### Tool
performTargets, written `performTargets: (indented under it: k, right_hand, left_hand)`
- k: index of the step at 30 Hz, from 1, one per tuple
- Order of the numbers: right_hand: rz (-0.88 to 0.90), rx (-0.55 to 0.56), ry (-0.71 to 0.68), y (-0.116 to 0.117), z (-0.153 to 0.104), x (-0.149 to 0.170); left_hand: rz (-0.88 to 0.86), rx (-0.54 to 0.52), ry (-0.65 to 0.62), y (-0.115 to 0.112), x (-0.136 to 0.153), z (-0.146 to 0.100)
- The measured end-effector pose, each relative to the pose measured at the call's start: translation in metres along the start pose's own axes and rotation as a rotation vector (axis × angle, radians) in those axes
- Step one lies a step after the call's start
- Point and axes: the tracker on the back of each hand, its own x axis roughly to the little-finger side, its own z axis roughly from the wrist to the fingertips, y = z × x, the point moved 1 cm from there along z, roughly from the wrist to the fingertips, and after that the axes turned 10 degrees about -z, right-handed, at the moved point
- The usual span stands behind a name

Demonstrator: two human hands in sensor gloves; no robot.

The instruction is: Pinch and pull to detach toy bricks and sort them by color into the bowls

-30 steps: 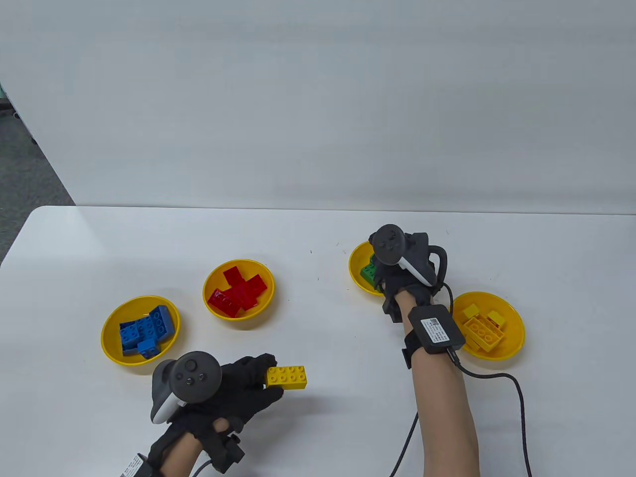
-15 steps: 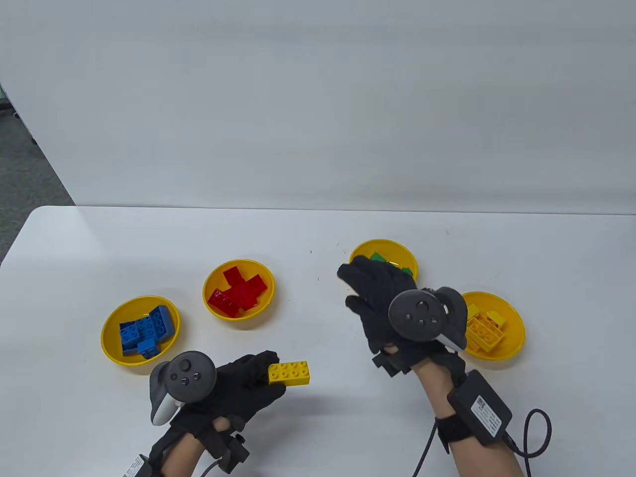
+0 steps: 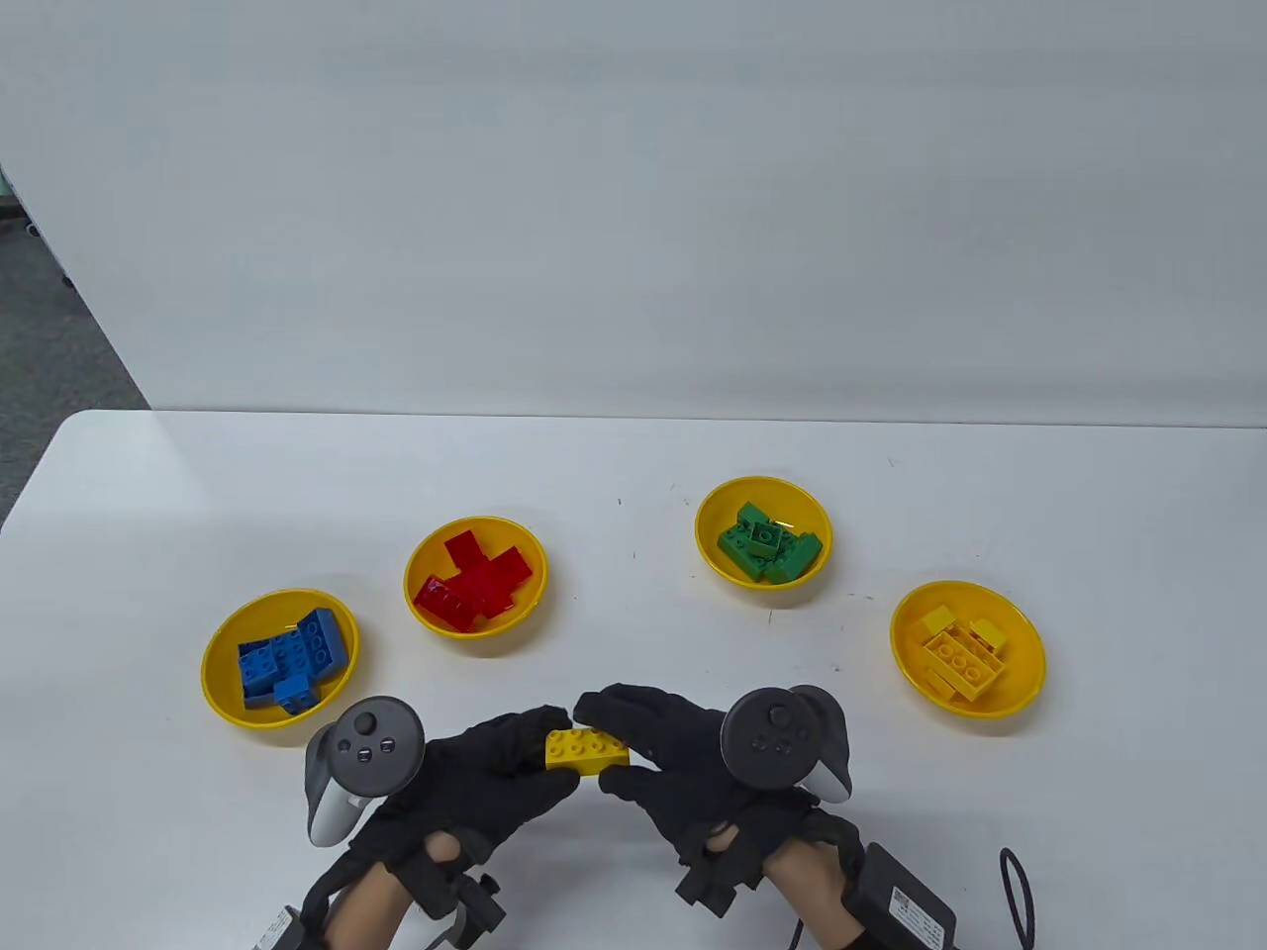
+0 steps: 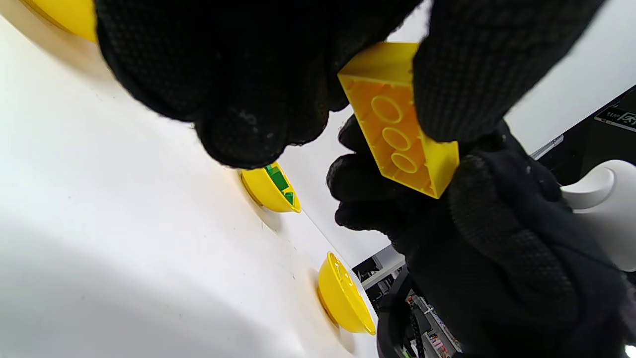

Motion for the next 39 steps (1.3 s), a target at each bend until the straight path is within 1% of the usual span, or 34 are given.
performTargets:
  k: [2, 4, 6, 7, 9, 10, 11, 12, 13, 14, 15, 16, 17, 18, 19, 20, 21, 24, 26, 27, 29, 31, 33, 35, 38, 39]
  right_hand:
    - [0.008, 0.031, -0.016, 0.001, -0.002, 0.003]
    - [0.03, 0.027, -0.009, 0.001, -0.003, 0.005]
    - [0.028, 0.035, -0.001, -0.007, -0.004, 0.006]
    - [0.01, 0.052, 0.007, -0.015, -0.004, 0.008]
    - [-0.049, 0.076, 0.032, -0.038, -0.005, 0.014]
    - [-0.107, 0.105, 0.063, -0.056, -0.005, 0.02]
    - [-0.145, 0.13, 0.087, -0.07, -0.006, 0.025]
    - [-0.2, 0.174, 0.144, -0.093, -0.007, 0.034]
    - [-0.232, 0.201, 0.181, -0.109, -0.008, 0.041]
    - [-0.281, 0.231, 0.237, -0.131, -0.01, 0.053]
    - [-0.315, 0.252, 0.273, -0.146, -0.011, 0.062]
    - [-0.379, 0.284, 0.33, -0.166, -0.014, 0.076]
    - [-0.449, 0.311, 0.417, -0.187, -0.018, 0.094]
    - [-0.472, 0.316, 0.456, -0.194, -0.02, 0.103]
    - [-0.514, 0.315, 0.539, -0.207, -0.025, 0.122]
    - [-0.538, 0.299, 0.596, -0.212, -0.028, 0.134]
    - [-0.577, 0.254, 0.696, -0.218, -0.034, 0.154]
    - [-0.665, 0.164, 0.858, -0.216, -0.049, 0.194]
    - [-0.695, 0.135, 0.918, -0.209, -0.058, 0.215]
    - [-0.698, 0.133, 0.927, -0.207, -0.06, 0.219]
    - [-0.677, 0.158, 0.936, -0.203, -0.066, 0.23]
    - [-0.632, 0.2, 0.965, -0.205, -0.07, 0.233]
    - [-0.619, 0.244, 0.963, -0.212, -0.072, 0.228]
    - [-0.619, 0.338, 0.923, -0.226, -0.073, 0.212]
    - [-0.582, 0.378, 0.856, -0.239, -0.072, 0.185]
    - [-0.579, 0.4, 0.805, -0.242, -0.071, 0.171]
  left_hand:
    - [-0.003, 0.009, 0.007, -0.002, 0.001, 0.0]
    - [-0.011, 0.022, 0.019, -0.004, 0.003, 0.001]
    - [-0.053, 0.032, 0.028, -0.004, 0.005, 0.001]
    - [-0.068, 0.021, 0.027, -0.002, 0.005, 0.0]
    - [-0.069, 0.005, 0.027, 0.001, 0.005, 0.0]
    - [-0.066, -0.003, 0.028, 0.003, 0.006, -0.001]
    - [-0.065, -0.007, 0.03, 0.004, 0.006, -0.001]
    - [-0.066, -0.01, 0.032, 0.005, 0.006, -0.001]
    - [-0.066, -0.012, 0.033, 0.006, 0.006, -0.001]
    - [-0.066, -0.015, 0.036, 0.006, 0.006, -0.001]
    - [-0.064, -0.017, 0.037, 0.007, 0.006, -0.001]
    - [-0.061, -0.02, 0.04, 0.007, 0.006, -0.001]
    - [-0.054, -0.023, 0.042, 0.008, 0.006, -0.001]
    - [-0.05, -0.025, 0.042, 0.008, 0.006, -0.001]
    - [-0.044, -0.028, 0.044, 0.009, 0.006, -0.001]
    - [-0.042, -0.029, 0.045, 0.009, 0.006, -0.001]
    - [-0.037, -0.03, 0.047, 0.01, 0.007, -0.001]
    - [-0.027, -0.032, 0.056, 0.011, 0.006, -0.001]
    - [-0.023, -0.036, 0.061, 0.012, 0.006, -0.001]
    - [-0.024, -0.036, 0.062, 0.012, 0.007, -0.001]
    - [-0.028, -0.037, 0.067, 0.012, 0.007, -0.001]
    - [-0.027, -0.037, 0.071, 0.012, 0.007, -0.001]
    - [-0.03, -0.041, 0.074, 0.013, 0.007, -0.001]
    - [-0.034, -0.045, 0.077, 0.015, 0.008, -0.001]
    - [-0.033, -0.058, 0.071, 0.018, 0.007, -0.002]
    - [-0.027, -0.072, 0.059, 0.019, 0.005, -0.003]
